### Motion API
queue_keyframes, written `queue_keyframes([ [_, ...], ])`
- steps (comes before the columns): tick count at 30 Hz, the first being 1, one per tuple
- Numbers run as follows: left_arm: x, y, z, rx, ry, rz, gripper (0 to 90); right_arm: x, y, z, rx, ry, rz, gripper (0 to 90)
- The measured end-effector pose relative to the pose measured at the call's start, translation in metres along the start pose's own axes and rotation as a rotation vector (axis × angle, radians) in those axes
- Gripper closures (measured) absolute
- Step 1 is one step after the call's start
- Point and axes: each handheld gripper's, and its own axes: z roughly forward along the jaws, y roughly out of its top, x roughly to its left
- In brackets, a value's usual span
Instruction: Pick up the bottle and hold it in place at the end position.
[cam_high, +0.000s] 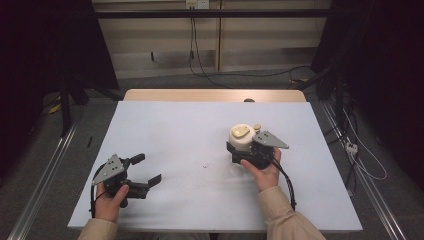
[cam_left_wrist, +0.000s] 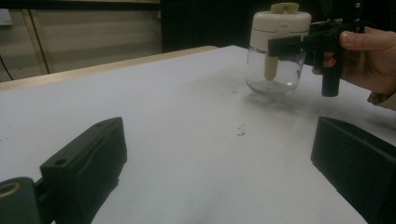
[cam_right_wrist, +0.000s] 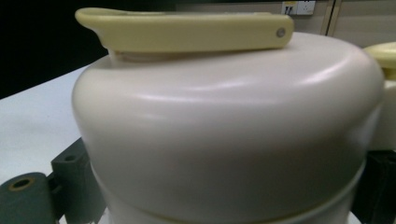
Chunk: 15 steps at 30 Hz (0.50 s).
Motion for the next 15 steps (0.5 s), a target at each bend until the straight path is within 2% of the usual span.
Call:
queue_keyframes([
  [15,0.0,0.0,0.0,-0.001,0.005,0.003,3.3,0.009,0.003,0.016,0.007,0.015,0.009,7.0],
])
